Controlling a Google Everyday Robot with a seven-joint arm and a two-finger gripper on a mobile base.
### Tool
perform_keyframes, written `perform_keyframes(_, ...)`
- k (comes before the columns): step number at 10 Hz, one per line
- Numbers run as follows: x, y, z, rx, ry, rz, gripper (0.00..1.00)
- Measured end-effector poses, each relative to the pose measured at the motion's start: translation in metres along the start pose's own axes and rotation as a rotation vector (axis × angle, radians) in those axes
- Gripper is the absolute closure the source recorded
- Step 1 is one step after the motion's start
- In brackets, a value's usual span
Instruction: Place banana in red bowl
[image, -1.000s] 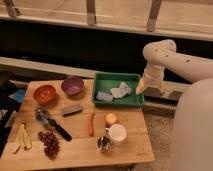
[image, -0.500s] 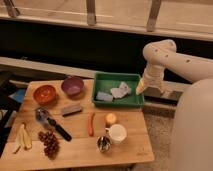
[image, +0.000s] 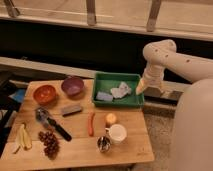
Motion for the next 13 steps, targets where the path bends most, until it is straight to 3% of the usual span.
perform_keyframes(6,0.001,-0.001,0.000,0.010,0.000,-0.005,0.23)
perform_keyframes(8,0.000,0.005,-0.006,0.009,-0.021,-0.028,0.23)
perform_keyframes(11,-0.007,0.046,-0.026,-0.060,-0.071,-0.097,0.23)
perform_keyframes(13,-0.016,0.099,-0.042,-0.106,-0.109,-0.171,0.23)
